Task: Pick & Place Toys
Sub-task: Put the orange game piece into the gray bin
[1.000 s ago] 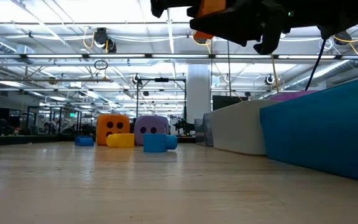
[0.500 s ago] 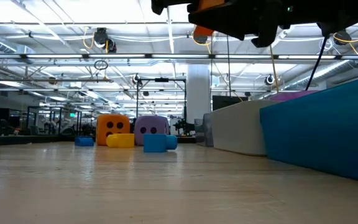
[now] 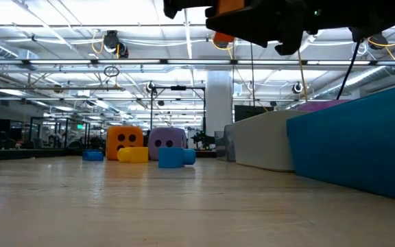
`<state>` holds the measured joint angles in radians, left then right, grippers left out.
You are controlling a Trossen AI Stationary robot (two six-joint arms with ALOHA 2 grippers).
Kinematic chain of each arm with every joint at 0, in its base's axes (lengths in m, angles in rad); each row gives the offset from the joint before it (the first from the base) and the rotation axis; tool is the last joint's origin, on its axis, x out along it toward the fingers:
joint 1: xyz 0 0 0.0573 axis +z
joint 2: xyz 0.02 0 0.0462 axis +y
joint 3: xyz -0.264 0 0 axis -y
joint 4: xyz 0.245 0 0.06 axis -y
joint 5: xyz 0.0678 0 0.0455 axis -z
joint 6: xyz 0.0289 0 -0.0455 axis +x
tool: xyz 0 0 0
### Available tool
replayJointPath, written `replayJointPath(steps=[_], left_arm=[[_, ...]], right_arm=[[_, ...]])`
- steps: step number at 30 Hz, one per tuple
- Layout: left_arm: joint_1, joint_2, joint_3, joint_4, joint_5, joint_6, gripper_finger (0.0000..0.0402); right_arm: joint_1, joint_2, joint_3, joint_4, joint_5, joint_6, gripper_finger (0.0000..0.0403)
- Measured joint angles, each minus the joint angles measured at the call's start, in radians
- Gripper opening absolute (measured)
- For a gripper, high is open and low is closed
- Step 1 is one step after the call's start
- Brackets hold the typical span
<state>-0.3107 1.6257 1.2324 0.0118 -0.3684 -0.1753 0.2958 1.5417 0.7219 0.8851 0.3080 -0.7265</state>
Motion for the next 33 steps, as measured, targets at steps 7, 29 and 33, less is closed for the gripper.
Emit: replayJointPath(steps=[7,29,33], left_arm=[[0.002,-0.002,0.0,-0.015,-0.058,-0.083,0.0235],[0.078,-0.004,0.0,-0.01,-0.031,-0.003,0.0235],[0.108,-0.004,0.0,-0.002,-0.032,0.007,0.0235]], right_arm=[[-0.001,0.0,-0.002,0.0,0.006,0.002,0.0218],[-0.003,-0.002,-0.003,-0.014,0.318,-0.081,0.0216],[-0.011,-0.002,-0.003,-0.055,0.48,-0.108,0.0215]])
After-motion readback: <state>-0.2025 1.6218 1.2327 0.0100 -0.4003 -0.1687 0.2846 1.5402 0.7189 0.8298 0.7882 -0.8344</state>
